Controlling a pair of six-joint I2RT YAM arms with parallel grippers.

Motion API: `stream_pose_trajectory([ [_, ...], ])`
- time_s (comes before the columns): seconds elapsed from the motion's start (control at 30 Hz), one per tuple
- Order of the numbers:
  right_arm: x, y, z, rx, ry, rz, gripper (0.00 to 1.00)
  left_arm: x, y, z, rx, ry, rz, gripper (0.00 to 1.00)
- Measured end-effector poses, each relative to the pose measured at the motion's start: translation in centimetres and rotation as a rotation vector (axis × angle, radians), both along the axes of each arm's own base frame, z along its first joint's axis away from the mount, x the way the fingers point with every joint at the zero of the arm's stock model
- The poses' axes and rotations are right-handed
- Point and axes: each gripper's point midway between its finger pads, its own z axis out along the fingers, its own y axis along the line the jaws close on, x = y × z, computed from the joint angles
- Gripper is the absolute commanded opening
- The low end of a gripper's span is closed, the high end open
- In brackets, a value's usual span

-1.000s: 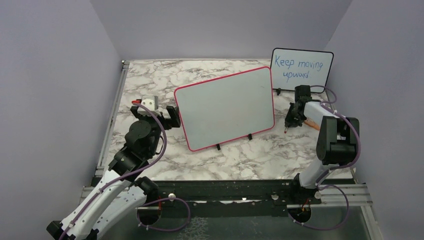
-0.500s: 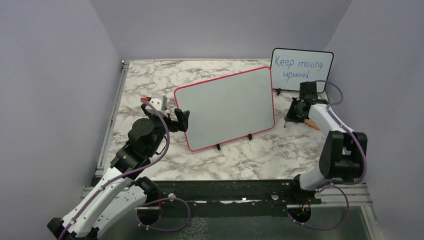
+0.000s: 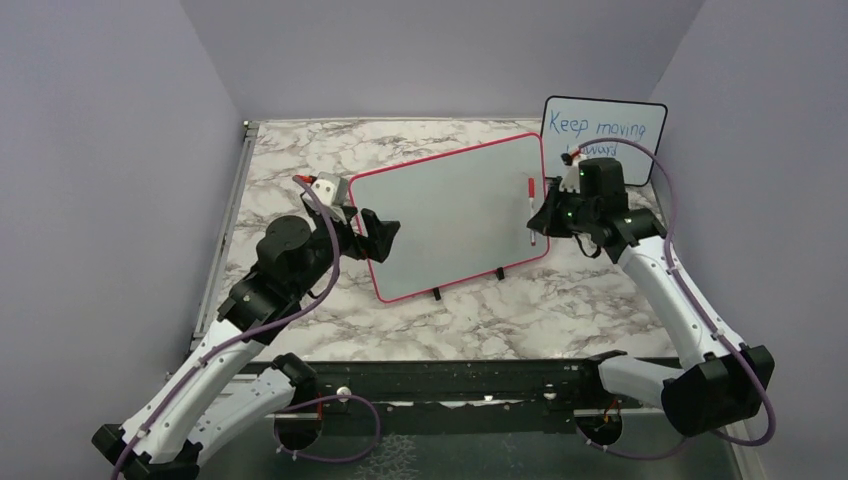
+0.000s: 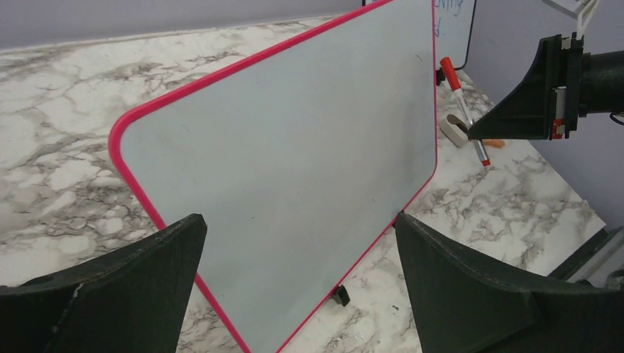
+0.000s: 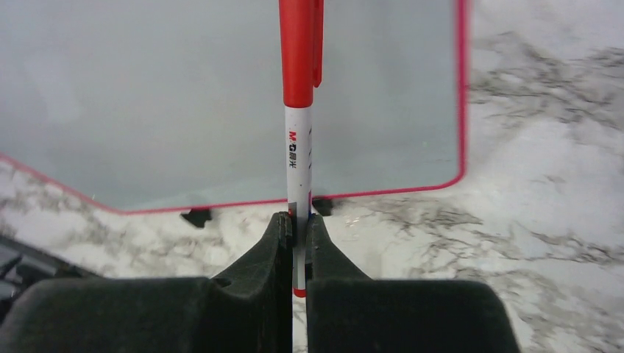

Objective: Write a sentence on the whiteboard
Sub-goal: Open the whiteboard marker at the center of the board.

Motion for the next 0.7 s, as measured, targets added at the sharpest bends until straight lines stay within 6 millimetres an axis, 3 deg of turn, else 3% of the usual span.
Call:
stream_pose_trajectory([
  [0.17, -2.4, 5.1, 1.0, 0.010, -0.007, 0.204, 0.01, -0.1, -1.7, -1.0, -0.027, 0.099, -0.054, 0.98],
  [0.47, -6.4, 12.2, 3.0, -0.004, -0.074, 0.497, 0.00, -0.6, -3.4, -2.3, -0.162, 0.279, -0.066, 0.91],
  [0.7, -9.7, 16.9, 1.6, -0.058, -0.091, 0.680, 0.01, -0.3, -4.8, -3.8, -0.237, 0.415, -0.056, 0.80],
])
